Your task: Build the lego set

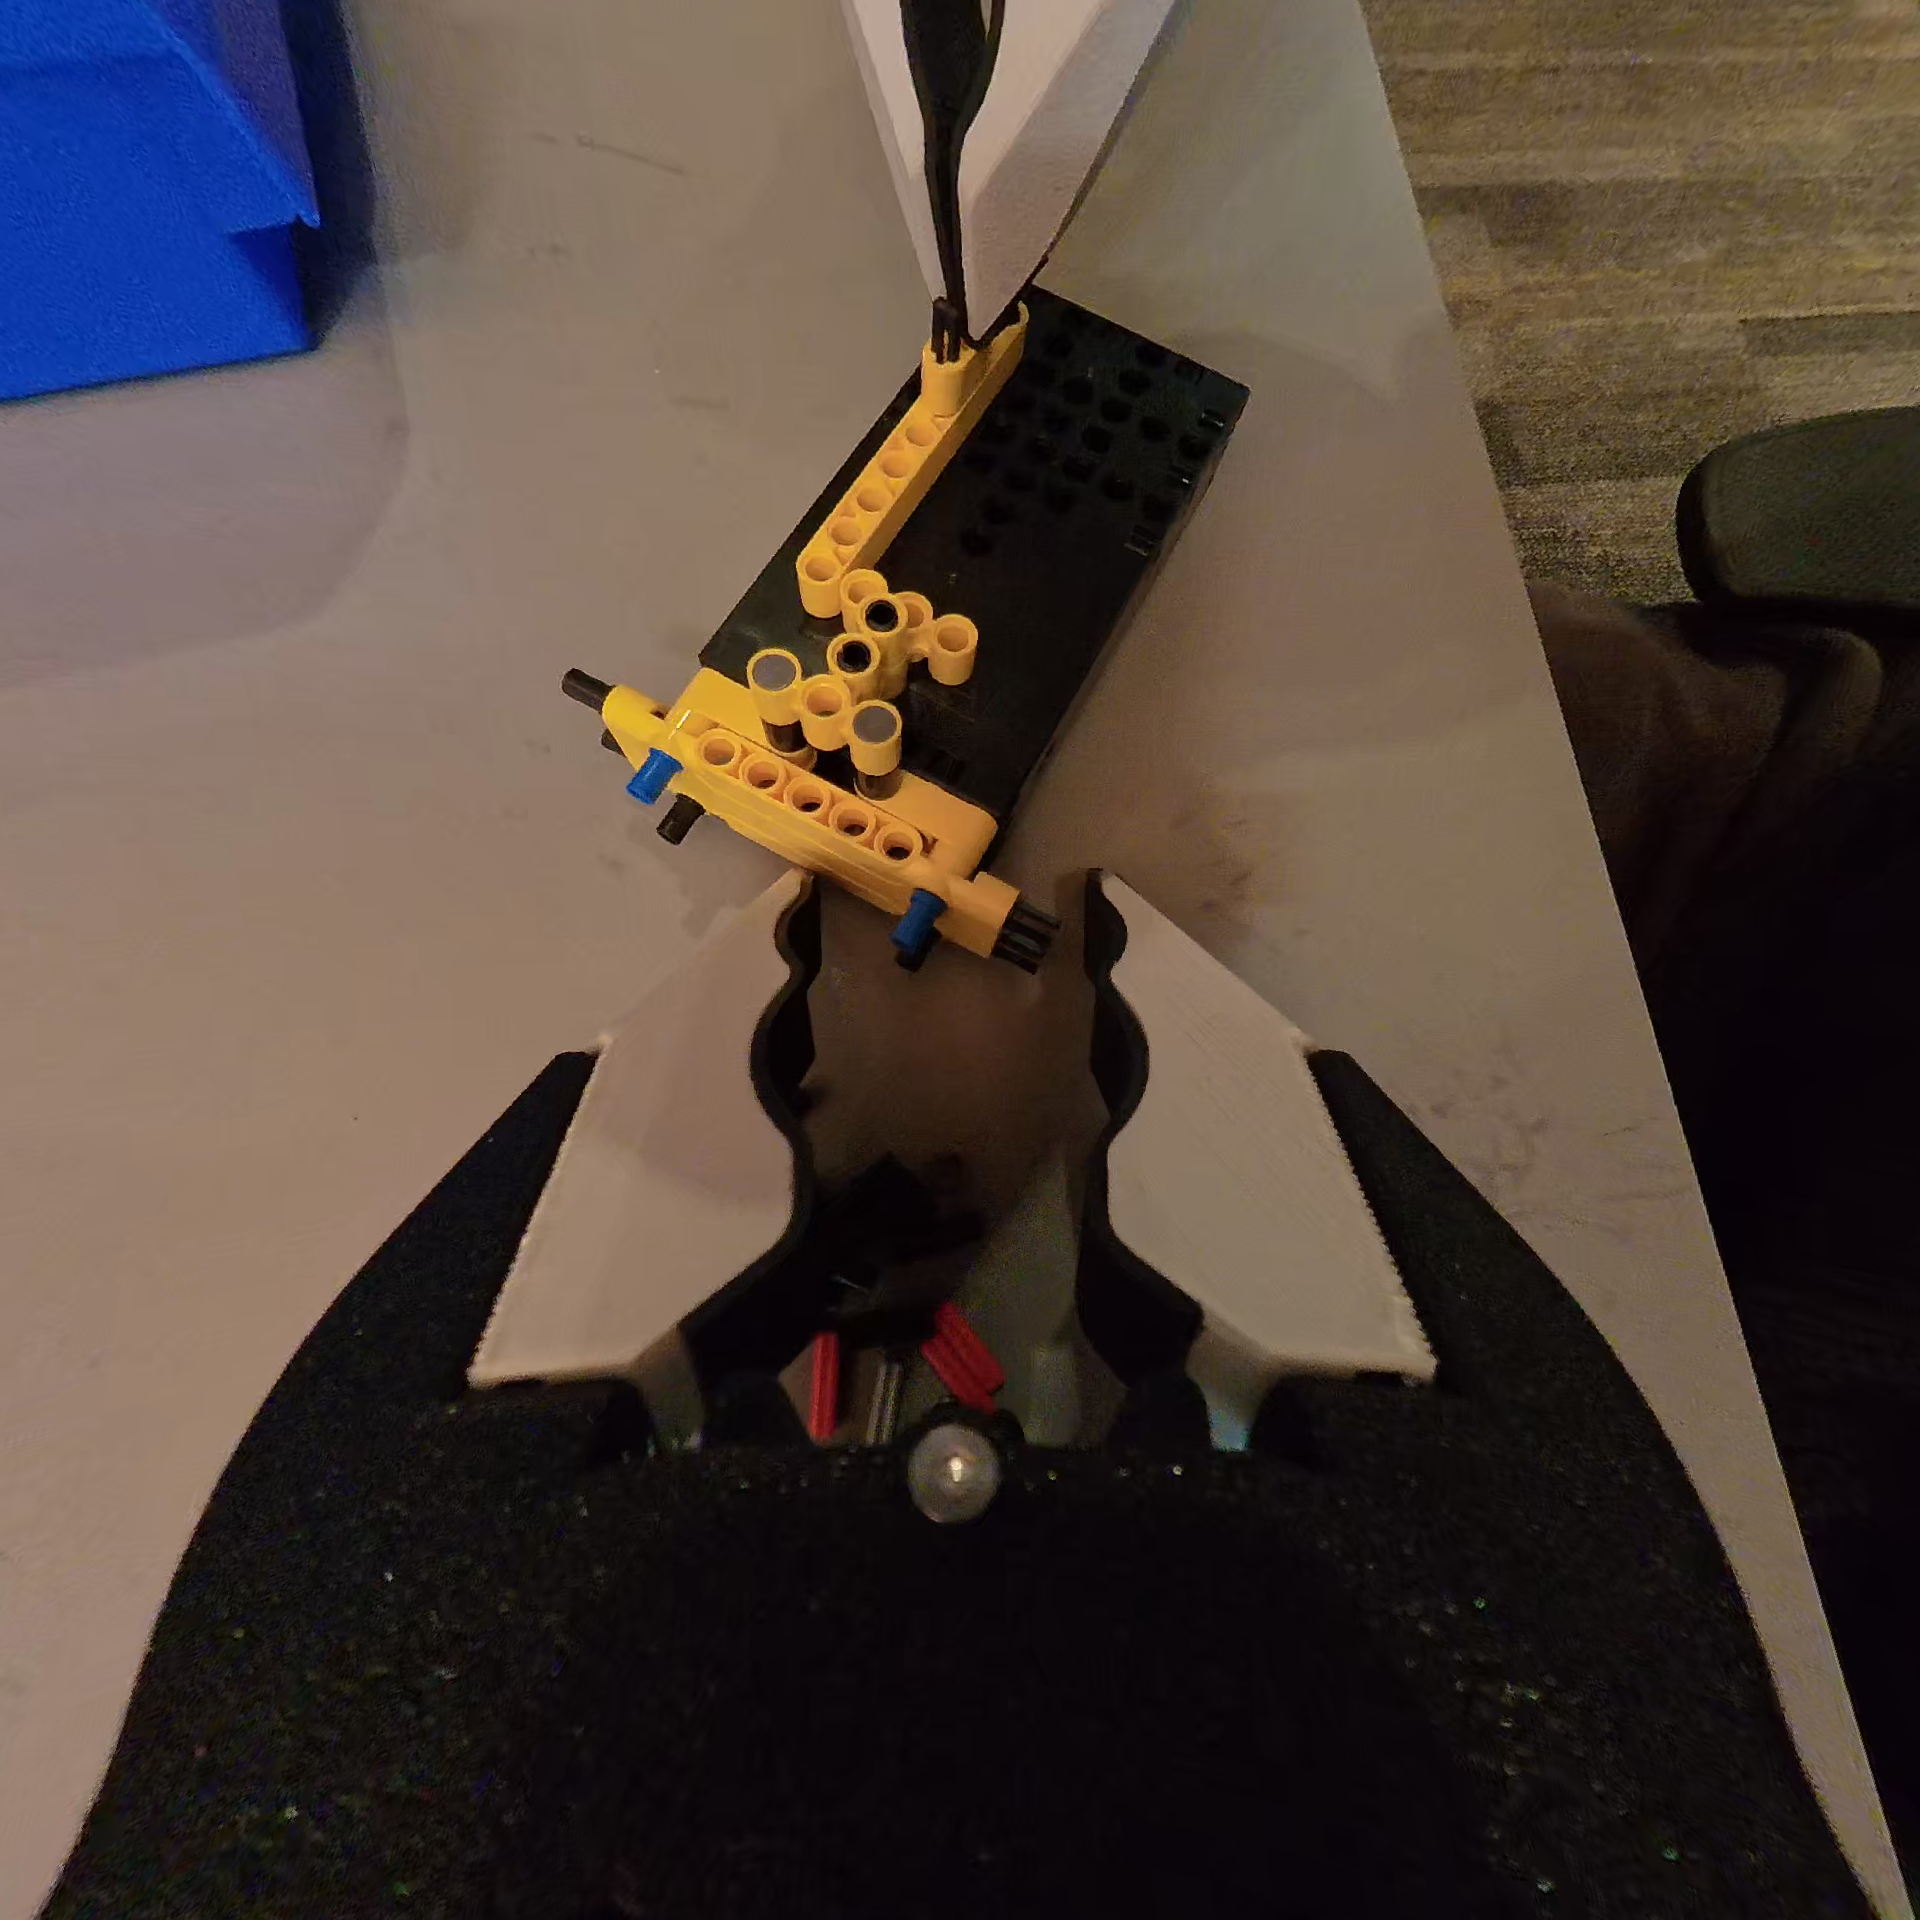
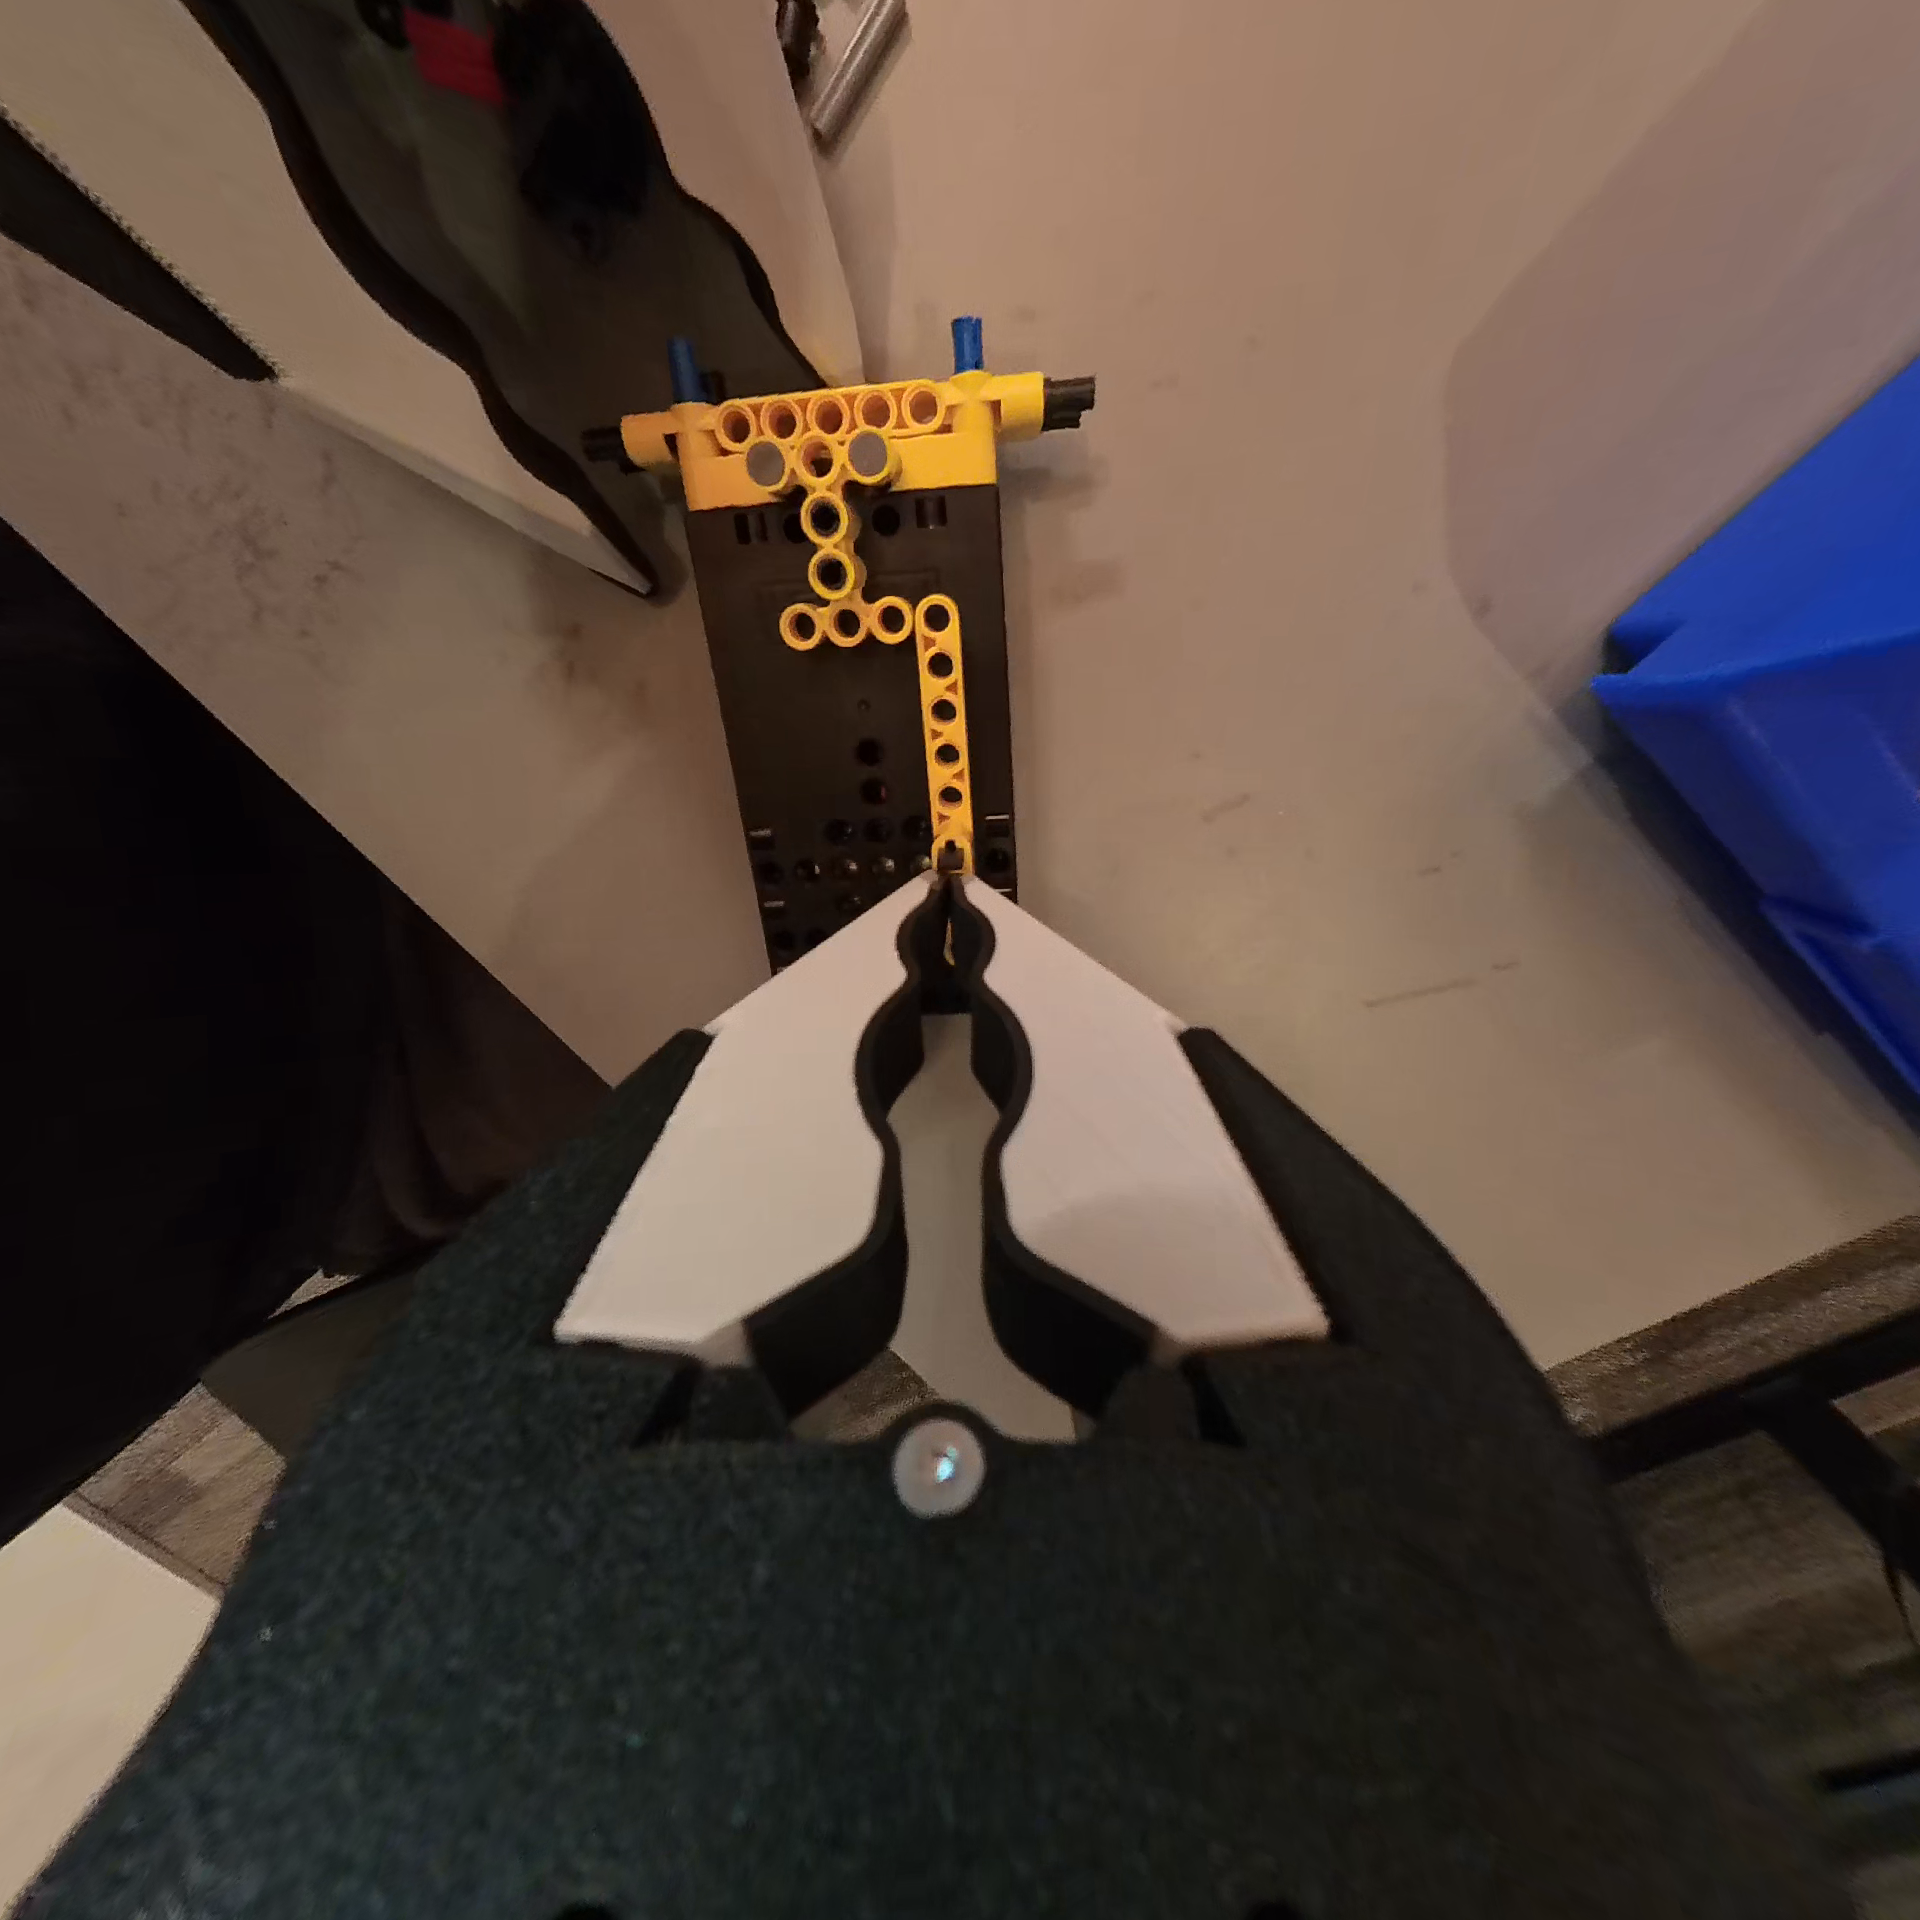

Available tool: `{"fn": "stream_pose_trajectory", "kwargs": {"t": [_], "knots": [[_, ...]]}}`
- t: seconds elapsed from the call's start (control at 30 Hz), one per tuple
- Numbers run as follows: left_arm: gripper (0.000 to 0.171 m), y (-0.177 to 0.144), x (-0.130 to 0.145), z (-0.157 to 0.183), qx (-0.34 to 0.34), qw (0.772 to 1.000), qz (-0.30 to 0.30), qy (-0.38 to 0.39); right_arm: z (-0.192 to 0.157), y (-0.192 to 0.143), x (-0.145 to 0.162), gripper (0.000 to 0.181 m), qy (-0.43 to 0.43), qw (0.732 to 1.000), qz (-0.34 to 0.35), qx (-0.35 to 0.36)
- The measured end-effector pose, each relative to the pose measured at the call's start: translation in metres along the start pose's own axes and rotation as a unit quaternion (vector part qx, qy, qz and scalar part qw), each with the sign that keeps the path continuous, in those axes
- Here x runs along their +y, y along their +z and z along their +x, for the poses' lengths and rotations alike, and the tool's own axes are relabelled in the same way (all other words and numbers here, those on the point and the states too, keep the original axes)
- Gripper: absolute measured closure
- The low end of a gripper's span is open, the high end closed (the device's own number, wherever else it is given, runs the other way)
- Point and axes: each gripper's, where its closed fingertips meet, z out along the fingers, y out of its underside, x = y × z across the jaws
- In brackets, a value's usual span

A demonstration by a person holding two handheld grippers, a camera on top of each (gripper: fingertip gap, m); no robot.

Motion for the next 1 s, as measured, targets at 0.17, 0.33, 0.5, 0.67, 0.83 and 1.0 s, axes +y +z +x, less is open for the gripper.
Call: {"fn": "stream_pose_trajectory", "kwargs": {"t": [0.17, 0.33, 0.5, 0.67, 0.83, 1.0], "knots": [[0.122, 0.0001, -0.0001, 0.0000, 0.000, 1.000, 0.000, 0.000, 0.0001, 0.0000, 0.0002, 0.181, -0.016, 1.000, -0.011, 0.015], [0.122, 0.0000, 0.0000, -0.0001, -0.002, 1.000, 0.000, 0.001, 0.0000, -0.0003, 0.0004, 0.181, -0.011, 1.000, -0.003, 0.015], [0.122, -0.0004, -0.0003, -0.0001, 0.000, 1.000, 0.000, -0.001, 0.0014, -0.0026, 0.0019, 0.180, -0.029, 0.999, 0.023, 0.032], [0.122, -0.0006, -0.0004, 0.0000, 0.002, 1.000, 0.001, -0.003, 0.0024, -0.0069, -0.0032, 0.179, -0.035, 0.998, 0.049, 0.036], [0.122, -0.0006, -0.0003, -0.0001, 0.002, 1.000, 0.001, -0.003, 0.0015, -0.0050, -0.0032, 0.180, -0.045, 0.998, 0.040, 0.032], [0.122, -0.0007, -0.0003, -0.0002, 0.002, 1.000, 0.001, -0.003, 0.0010, -0.0009, -0.0025, 0.180, -0.040, 0.998, 0.036, 0.023]]}}
